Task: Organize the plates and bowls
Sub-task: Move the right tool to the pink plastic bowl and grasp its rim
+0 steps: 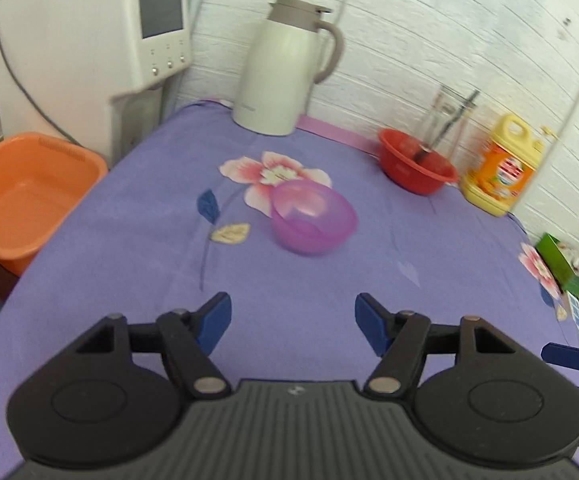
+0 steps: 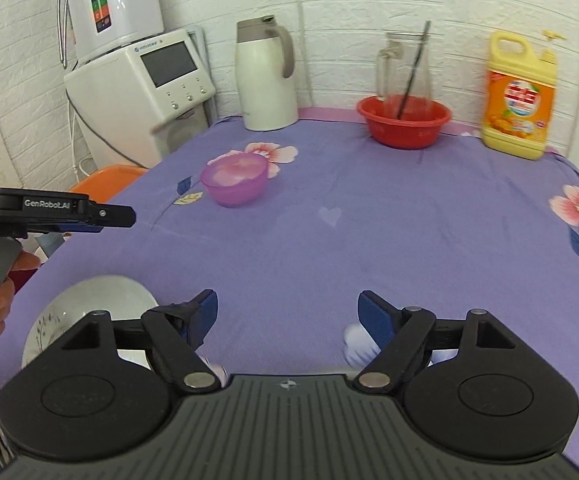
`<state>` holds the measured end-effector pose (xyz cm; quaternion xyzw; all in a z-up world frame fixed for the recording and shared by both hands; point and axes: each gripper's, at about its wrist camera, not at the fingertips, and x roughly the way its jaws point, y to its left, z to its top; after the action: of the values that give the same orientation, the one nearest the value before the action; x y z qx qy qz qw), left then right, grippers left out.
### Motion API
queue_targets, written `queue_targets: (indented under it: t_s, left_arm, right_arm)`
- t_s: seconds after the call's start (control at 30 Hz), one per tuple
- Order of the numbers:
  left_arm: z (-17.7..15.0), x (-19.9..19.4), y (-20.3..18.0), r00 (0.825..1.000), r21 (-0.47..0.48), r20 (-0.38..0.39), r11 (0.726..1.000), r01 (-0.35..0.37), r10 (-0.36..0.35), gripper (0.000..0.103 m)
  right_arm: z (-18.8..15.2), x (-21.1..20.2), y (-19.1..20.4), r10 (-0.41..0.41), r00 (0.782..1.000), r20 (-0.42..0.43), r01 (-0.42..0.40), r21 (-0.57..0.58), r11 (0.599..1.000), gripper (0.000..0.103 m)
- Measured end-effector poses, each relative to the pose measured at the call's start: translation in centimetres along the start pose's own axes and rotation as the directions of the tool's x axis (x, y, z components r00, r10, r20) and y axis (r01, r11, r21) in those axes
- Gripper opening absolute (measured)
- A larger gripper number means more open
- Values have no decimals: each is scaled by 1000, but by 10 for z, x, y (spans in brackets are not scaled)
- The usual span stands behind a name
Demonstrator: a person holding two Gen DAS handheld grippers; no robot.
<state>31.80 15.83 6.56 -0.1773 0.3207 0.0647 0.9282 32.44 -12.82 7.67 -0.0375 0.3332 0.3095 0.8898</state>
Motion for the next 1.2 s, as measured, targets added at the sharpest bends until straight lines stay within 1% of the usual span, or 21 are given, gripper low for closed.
queue_targets:
  t_s: [0.17,0.27,0.33,0.47,0.6,0.7,0.8,0.97,1.2]
  left_arm:
    - [30,46,20,1000,-77,-18,997,-25,24,69]
    - [44,76,26,999,-111,-46,993,-28,23,69]
    - [53,94,27,998,-121,-49,992,-32,26,69]
    - [68,120,26,998,-113,-37,992,-48,44,69]
    - [71,140,23,997,-77,-50,995,-64,61,69]
    - [70,151,23,996,-60,-58,996,-71,67,69]
    - [68,158,20,995,-38,-59,996,-80,78,69]
    - [65,164,19,995,-29,-57,996,-82,81,69]
    - [64,168,22,995,-35,-52,996,-86,84,69]
  right_arm:
    - [49,53,16,41,999,-18,-41,-14,999,103]
    - [76,92,18,40,999,-31,-40,-11,999,103]
    - [91,122,16,42,998,-49,-42,16,999,103]
    - [105,168,10,14,997,-75,-10,56,998,103]
    - [102,206,1,-11,993,-120,21,84,996,103]
    - [97,221,-2,-12,990,-138,27,102,994,103]
    - [95,230,0,-17,989,-149,30,84,996,103]
    - [99,239,6,-44,989,-138,49,34,998,103]
    - [98,245,13,-63,991,-119,64,5,998,103]
